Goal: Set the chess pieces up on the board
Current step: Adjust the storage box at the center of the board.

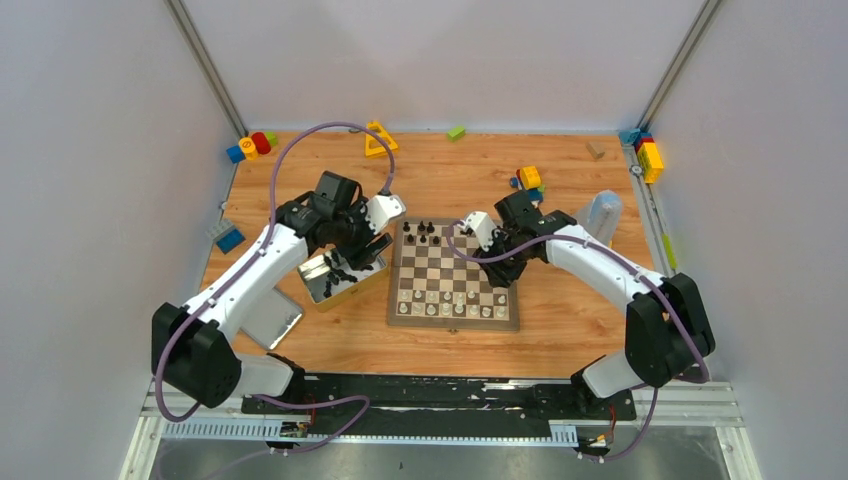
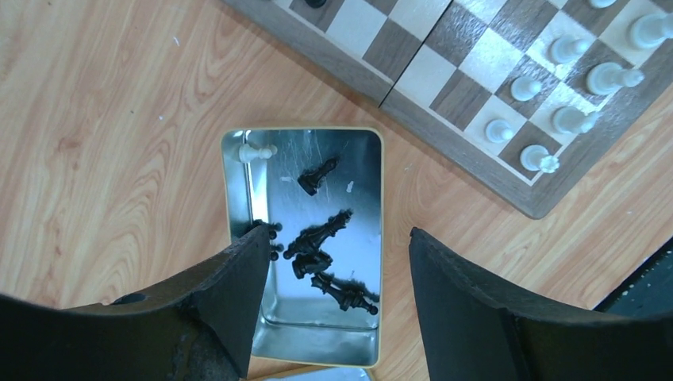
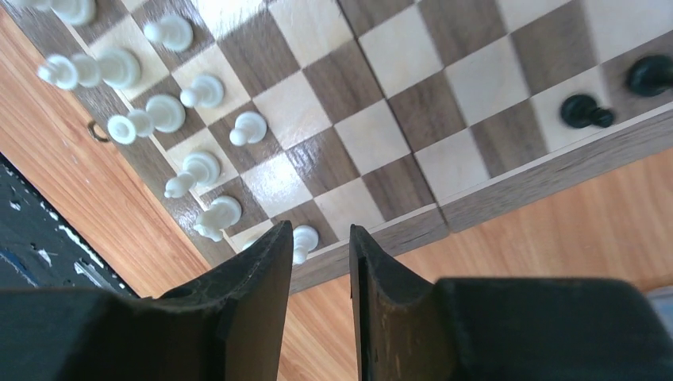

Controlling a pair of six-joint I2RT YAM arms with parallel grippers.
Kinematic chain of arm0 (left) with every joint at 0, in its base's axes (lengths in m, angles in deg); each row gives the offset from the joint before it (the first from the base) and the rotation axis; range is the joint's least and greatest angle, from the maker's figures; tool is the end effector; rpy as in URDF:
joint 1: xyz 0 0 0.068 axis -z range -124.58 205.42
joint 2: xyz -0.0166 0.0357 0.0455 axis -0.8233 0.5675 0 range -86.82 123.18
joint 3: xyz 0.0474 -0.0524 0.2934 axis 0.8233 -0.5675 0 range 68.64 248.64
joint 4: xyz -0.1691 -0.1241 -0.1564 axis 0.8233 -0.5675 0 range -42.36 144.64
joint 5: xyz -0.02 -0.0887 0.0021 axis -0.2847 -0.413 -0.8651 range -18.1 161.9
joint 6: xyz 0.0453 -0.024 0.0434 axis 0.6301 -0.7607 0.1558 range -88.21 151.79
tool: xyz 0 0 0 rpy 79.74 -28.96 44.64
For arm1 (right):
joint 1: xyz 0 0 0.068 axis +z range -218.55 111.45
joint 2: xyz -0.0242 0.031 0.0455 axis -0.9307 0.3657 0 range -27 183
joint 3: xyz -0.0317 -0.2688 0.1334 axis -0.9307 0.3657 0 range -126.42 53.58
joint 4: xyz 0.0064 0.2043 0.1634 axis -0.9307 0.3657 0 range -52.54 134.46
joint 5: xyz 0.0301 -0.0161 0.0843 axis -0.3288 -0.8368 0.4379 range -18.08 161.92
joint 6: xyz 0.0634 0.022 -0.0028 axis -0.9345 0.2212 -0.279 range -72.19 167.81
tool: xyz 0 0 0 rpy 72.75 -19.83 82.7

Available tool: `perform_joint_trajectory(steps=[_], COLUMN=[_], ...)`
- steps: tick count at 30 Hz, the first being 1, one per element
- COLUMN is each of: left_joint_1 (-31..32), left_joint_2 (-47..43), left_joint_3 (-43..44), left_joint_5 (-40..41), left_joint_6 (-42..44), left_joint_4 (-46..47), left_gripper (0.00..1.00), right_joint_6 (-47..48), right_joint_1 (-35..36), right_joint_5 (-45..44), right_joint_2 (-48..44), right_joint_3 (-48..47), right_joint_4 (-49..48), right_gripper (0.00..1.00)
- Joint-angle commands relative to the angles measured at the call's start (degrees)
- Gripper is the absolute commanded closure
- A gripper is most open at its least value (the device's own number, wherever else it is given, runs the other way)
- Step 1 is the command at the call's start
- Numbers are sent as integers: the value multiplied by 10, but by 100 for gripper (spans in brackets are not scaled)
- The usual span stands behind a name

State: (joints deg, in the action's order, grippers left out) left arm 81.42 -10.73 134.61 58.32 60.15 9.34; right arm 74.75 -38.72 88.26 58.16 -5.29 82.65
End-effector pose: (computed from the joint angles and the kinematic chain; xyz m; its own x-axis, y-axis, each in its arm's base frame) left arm 0.2398 -0.1309 0.3109 -0.3919 0.7049 -0.5912 0.8319 0.5459 0.0995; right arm 0.2368 0.1530 0.2324 -0.4821 -0.7775 -0.4038 -0.8672 0.4889 0.0940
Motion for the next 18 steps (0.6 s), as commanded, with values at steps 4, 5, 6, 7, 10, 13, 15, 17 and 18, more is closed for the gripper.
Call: perform_joint_trajectory(steps=[4, 5, 6, 7, 10, 13, 15, 17, 18], left_joint_1=[-19, -24, -28, -34, -40, -40, -40, -40, -40], left_joint_2=[50, 57, 70, 78, 114, 136, 152, 164, 171], left_joint_3=[-40, -45, -46, -45, -40, -37, -34, -33, -33], left_joint_5=[45, 57, 63, 71, 96, 114, 114, 118, 119], left_joint_6=[-35, -39, -50, -57, -87, -103, -111, -118, -119], left_joint_4=[87, 94, 104, 108, 122, 129, 131, 132, 132], left_gripper=[34, 35, 36, 38, 43, 49, 52, 53, 54], right_joint_6=[10, 9, 7, 5, -2, -2, -2, -3, -4], right_joint_1=[-9, -13, -18, -23, -38, -49, -52, -53, -53], right_joint_5=[-2, -2, -4, -3, 2, 8, 11, 15, 17], right_joint_2=[-36, -41, -46, -52, -67, -74, -71, -68, -67], right_joint_3=[-55, -52, -48, -42, -23, -7, 1, 7, 11], right_joint_4=[-25, -33, -41, -50, -75, -91, -97, -101, -102], right_gripper=[67, 67, 67, 67, 68, 68, 68, 68, 68])
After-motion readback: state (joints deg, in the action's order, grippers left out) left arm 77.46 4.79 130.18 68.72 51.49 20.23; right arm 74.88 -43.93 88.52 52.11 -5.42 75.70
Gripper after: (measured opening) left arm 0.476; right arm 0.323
